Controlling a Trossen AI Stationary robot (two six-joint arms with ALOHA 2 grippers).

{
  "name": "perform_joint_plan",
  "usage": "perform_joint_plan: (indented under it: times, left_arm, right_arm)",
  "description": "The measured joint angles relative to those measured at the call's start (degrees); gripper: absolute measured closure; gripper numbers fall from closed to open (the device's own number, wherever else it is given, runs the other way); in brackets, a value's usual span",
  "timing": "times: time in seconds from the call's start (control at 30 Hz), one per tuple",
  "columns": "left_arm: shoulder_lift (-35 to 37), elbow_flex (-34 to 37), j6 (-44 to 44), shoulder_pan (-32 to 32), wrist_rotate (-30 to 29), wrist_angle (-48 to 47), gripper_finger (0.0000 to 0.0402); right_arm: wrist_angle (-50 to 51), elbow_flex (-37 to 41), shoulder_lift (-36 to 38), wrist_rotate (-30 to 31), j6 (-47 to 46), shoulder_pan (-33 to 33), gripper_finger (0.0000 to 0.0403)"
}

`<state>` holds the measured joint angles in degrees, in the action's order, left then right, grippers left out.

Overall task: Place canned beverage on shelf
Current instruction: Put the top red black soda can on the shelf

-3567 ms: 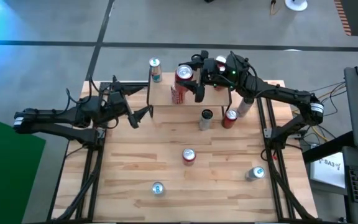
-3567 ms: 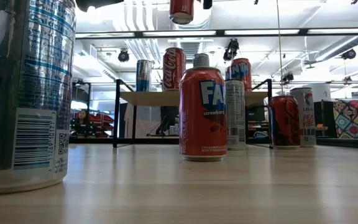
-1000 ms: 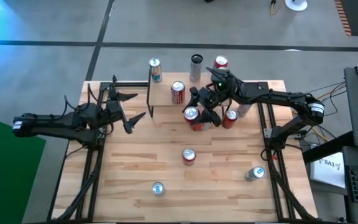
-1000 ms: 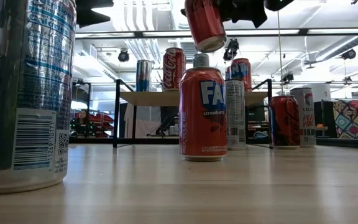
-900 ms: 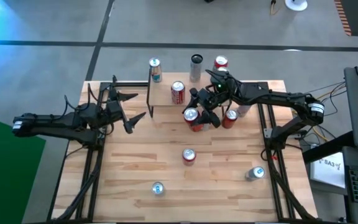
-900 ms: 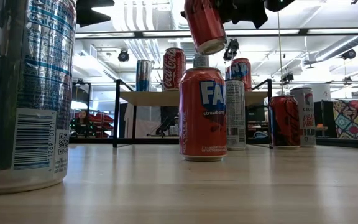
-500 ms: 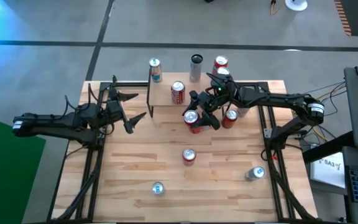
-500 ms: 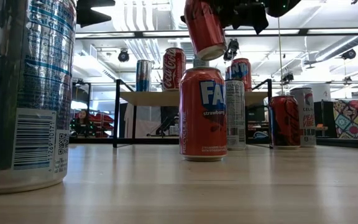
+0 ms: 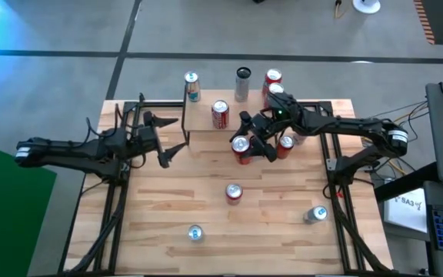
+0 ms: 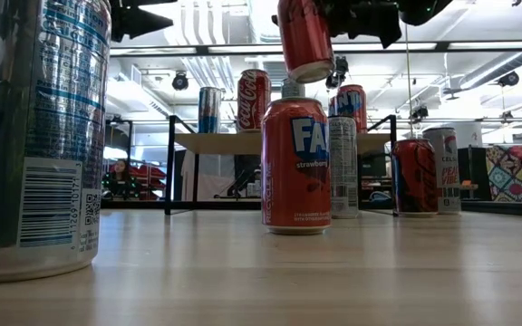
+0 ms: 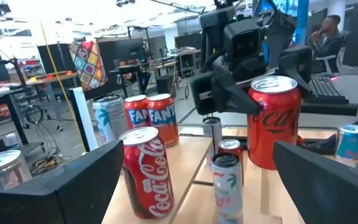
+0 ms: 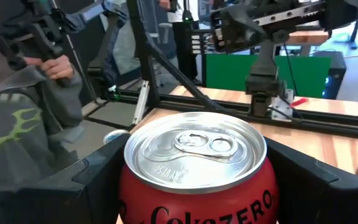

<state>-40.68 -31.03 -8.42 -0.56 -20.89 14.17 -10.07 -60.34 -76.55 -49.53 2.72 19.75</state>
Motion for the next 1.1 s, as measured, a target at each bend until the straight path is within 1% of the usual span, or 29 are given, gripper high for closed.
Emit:
perform_joint_plan:
  times: [0.17,0.27,0.43,0.57,0.63,0.77,0.9,0.97,1.1]
  left_arm:
    - [-3.53,0.0,-0.64,-0.07,0.02,4.88,0.0006]
    - [-6.39,0.0,-1.39,-0.38,0.03,9.5,0.0006]
    - [-11.31,0.0,-1.3,-2.5,0.19,15.78,0.0008]
    - [-15.44,-0.04,0.22,-4.62,0.19,19.02,0.0018]
    - [-17.56,-0.83,0.99,-5.5,0.18,19.29,0.0029]
    - [-22.57,-4.02,1.38,-6.35,0.45,19.43,0.0065]
    - [-27.72,-8.0,0.07,-6.75,0.44,18.93,0.0115]
    - [-29.85,-9.51,-0.7,-7.08,0.22,18.83,0.0145]
    - [-32.59,-11.45,-2.57,-7.37,-3.7,18.69,0.0223]
  right_arm:
    - [0.11,2.12,2.19,0.07,0.35,0.0,0.0109]
    - [-0.47,3.51,3.67,0.1,0.31,0.0,0.0109]
    - [-0.81,3.94,6.1,0.11,0.37,0.0,0.0109]
    - [-0.85,3.94,7.55,0.1,1.24,0.01,0.0109]
    - [-0.8,3.94,7.96,0.12,1.59,0.02,0.0109]
    - [-0.36,3.94,8.38,0.06,2.69,0.6,0.0108]
    - [1.18,3.94,8.63,0.09,3.69,1.69,0.0108]
    - [1.58,3.94,8.65,0.0,3.96,2.3,0.0108]
    - [3.02,3.94,8.72,-0.58,4.43,2.97,0.0108]
